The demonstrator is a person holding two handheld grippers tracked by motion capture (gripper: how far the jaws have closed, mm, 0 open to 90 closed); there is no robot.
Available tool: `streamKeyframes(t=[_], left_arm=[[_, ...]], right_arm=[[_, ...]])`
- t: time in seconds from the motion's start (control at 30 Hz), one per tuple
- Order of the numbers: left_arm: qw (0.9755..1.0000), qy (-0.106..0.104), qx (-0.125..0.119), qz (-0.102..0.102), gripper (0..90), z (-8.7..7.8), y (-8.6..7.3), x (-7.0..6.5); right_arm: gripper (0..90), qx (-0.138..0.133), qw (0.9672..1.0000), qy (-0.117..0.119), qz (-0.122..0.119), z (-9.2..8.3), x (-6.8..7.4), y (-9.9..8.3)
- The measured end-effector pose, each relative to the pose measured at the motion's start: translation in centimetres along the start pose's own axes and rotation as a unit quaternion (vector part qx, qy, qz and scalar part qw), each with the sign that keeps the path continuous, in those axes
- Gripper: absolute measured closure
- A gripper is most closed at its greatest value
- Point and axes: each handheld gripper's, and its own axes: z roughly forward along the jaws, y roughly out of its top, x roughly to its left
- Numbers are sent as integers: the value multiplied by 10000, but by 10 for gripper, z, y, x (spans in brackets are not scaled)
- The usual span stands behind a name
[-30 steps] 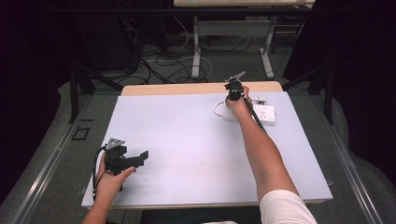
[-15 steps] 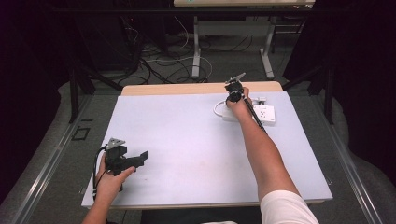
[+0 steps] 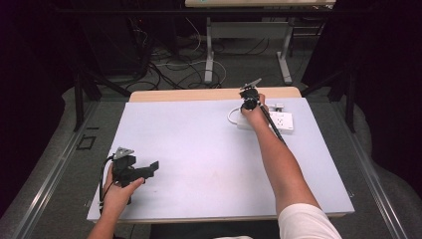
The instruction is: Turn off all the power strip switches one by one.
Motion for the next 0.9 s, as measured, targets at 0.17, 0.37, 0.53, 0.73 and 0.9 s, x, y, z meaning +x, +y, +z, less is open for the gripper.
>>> streamKeyframes(t=[0.17,0.37,0.53,0.73,0.9], left_arm=[[10000,-2,-35,-8,38,1,0,-1],[10000,-14,-15,-54,38,1,1,-1],[10000,-10,-55,-48,38,1,1,-2],[10000,-7,-20,-48,38,0,1,-1],[10000,2,-53,-55,38,1,1,-2]], right_arm=[[900,-47,9999,-2,97,-3,-4,0],[900,-157,9996,-89,211,-9,-12,0],[900,-195,9994,-124,275,-15,-18,1],[900,-261,9988,-170,386,-20,-29,1],[900,-142,9985,-267,446,-22,-36,-1]])
